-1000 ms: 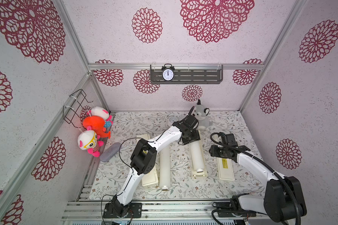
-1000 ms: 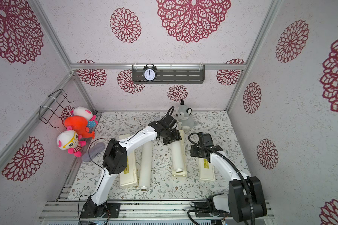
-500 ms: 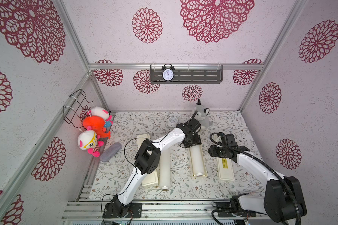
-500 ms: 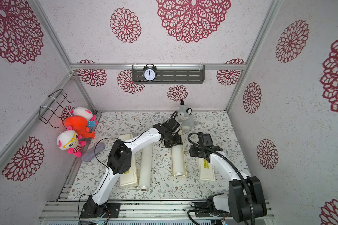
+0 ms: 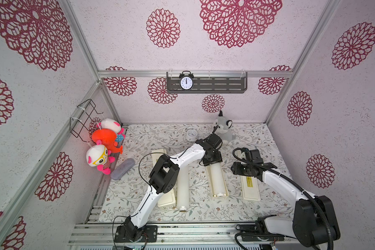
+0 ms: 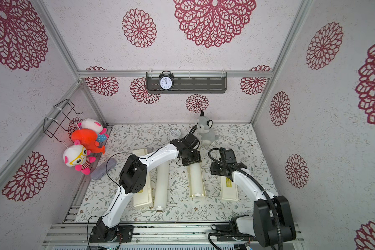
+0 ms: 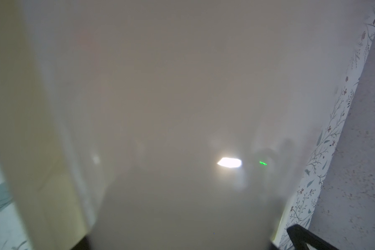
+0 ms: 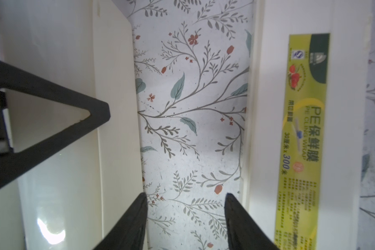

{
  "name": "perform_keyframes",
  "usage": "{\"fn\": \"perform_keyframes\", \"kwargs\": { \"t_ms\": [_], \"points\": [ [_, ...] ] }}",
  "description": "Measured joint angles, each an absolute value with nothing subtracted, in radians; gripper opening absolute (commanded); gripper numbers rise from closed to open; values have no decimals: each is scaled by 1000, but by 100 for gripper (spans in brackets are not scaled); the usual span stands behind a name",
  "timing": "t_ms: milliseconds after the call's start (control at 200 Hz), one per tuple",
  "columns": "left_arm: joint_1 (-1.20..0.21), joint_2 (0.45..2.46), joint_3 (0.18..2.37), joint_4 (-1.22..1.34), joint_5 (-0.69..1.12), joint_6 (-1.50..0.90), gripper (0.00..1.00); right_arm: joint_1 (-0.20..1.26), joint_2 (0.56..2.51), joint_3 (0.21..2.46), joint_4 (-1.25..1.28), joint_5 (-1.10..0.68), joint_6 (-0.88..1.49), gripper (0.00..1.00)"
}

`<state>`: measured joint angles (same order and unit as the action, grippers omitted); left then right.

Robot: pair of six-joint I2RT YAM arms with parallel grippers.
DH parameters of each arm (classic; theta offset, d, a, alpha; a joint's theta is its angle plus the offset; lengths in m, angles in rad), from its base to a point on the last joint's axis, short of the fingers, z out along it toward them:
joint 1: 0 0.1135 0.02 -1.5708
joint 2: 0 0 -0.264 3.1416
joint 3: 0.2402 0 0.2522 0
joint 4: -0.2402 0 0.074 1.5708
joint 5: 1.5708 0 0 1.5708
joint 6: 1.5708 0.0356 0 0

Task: Put plastic wrap rolls into dispensers
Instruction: Place the plastic wrap into the plastic wrap cutting box, then pick up the lid from the center of the board.

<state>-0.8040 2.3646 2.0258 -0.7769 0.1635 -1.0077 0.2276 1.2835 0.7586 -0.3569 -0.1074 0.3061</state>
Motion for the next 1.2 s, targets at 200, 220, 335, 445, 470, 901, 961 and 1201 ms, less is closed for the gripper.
{"fn": "perform_keyframes", "kwargs": {
  "t_ms": [200,220,335,445,470,901,961,1201],
  "points": [
    [-802,2342,1974,-718,167,-1048,83,228,1283,759,-356,-105,306,60],
    [-802,2339,1972,-716,168,-1050,84,228,1283,759,-356,-105,306,60],
    [-802,2324,1966,-716,162,-1052,87,228,1284,759,-356,-98,307,64],
    [-796,2302,1963,-724,144,-1051,87,227,1284,759,-356,-80,306,69],
    [-795,2296,1963,-727,139,-1049,87,226,1284,759,-356,-76,305,71],
    [-744,2053,1845,-624,118,-1045,85,194,1284,759,-358,-8,298,82],
    [-732,2030,1825,-613,115,-1040,85,187,1285,759,-360,4,295,86],
    [-681,1964,1691,-605,91,-974,86,179,1335,777,-402,118,256,99]
  ]
}}
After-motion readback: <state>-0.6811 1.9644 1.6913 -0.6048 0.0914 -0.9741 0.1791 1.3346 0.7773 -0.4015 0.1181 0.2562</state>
